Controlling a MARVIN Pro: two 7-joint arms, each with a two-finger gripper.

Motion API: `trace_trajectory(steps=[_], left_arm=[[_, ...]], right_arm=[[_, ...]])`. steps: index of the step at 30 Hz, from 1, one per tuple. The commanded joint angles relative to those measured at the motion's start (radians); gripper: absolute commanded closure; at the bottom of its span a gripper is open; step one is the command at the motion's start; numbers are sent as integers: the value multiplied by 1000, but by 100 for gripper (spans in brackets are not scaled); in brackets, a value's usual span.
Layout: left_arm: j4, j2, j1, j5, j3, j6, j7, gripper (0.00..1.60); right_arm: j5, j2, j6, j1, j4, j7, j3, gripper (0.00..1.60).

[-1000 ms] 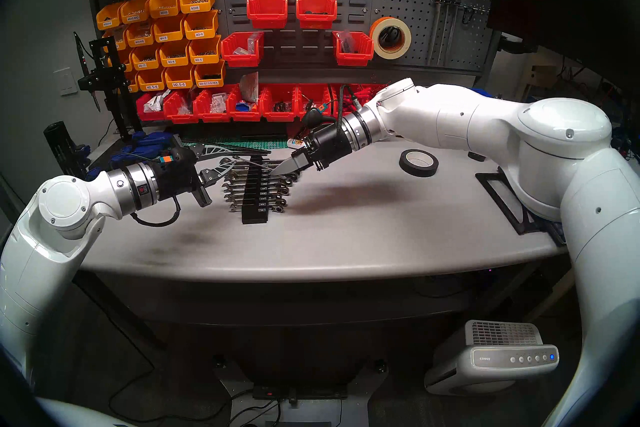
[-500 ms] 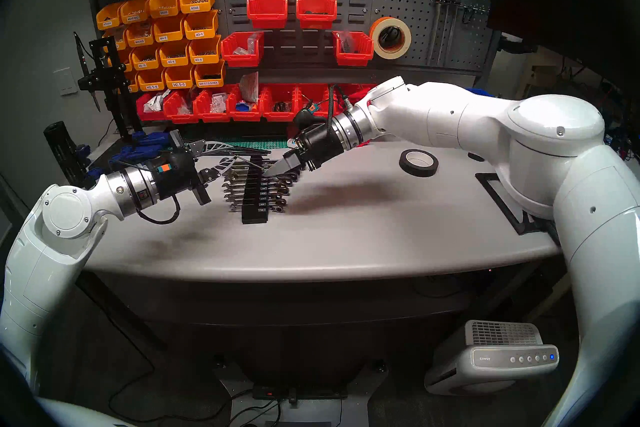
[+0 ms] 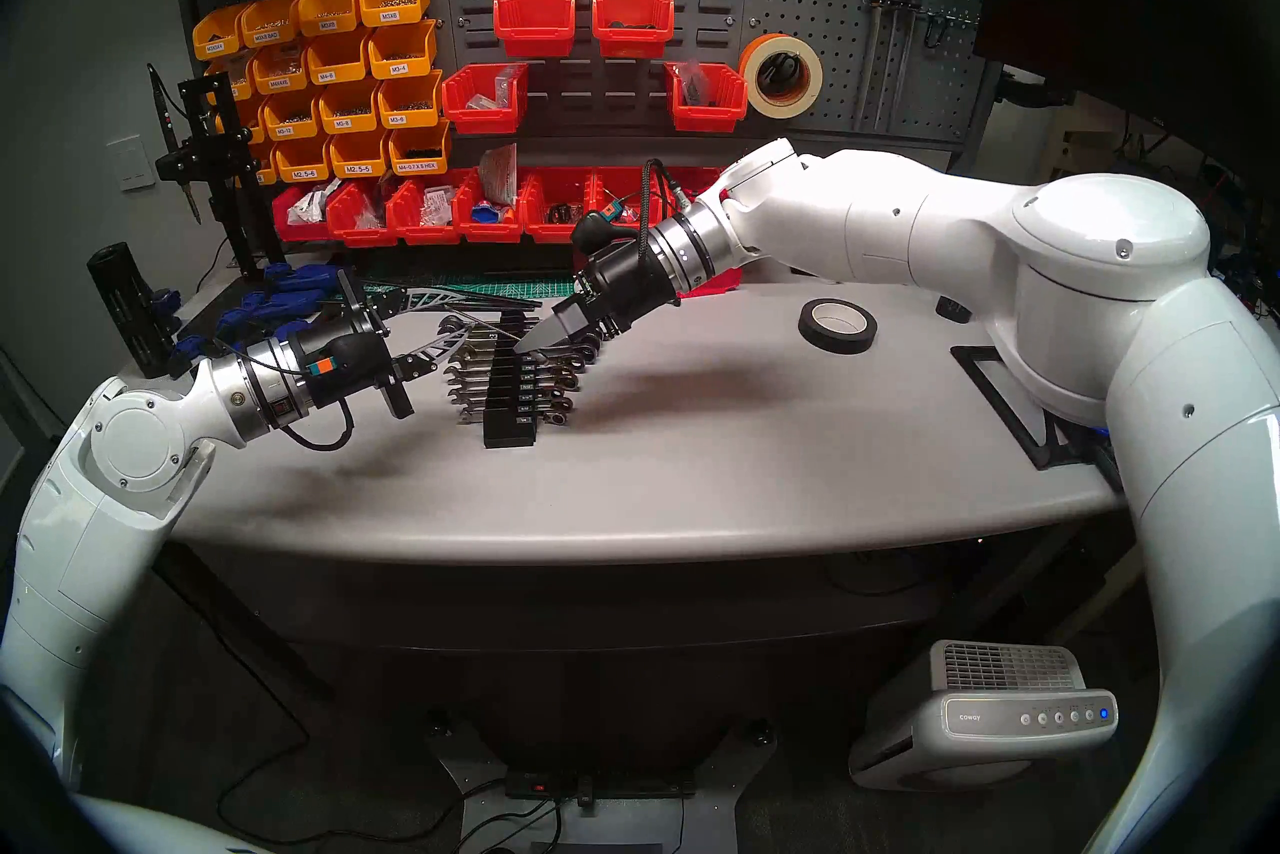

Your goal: Put the wrenches on the table into the correct slot in the case

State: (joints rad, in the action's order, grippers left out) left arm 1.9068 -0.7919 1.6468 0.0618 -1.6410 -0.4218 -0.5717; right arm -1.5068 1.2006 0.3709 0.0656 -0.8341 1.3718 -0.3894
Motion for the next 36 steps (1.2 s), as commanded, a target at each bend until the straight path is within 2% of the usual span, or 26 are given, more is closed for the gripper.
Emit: trace_trajectory(steps=[1,6,11,20,29,36], left_arm=[[-19,-5,-55,6,-3,-125,22,69],[-54,-14,-70,9,2,-212,24,69],[-75,-11,-81,19,-1,-257,21,68],[-93,-11,-91,14,3,-270,11,69],[-105,3,-107,42,14,-281,-7,75],[-112,12,-117,71,18,-278,-17,72]], right_arm=[[4,6,28,84,-23,-15,22,160],[20,7,62,108,-48,-50,12,160],[45,9,85,128,-58,-74,-4,160],[64,32,116,163,-81,-93,15,160],[74,45,147,204,-106,-116,28,160],[81,58,173,239,-146,-130,37,160]])
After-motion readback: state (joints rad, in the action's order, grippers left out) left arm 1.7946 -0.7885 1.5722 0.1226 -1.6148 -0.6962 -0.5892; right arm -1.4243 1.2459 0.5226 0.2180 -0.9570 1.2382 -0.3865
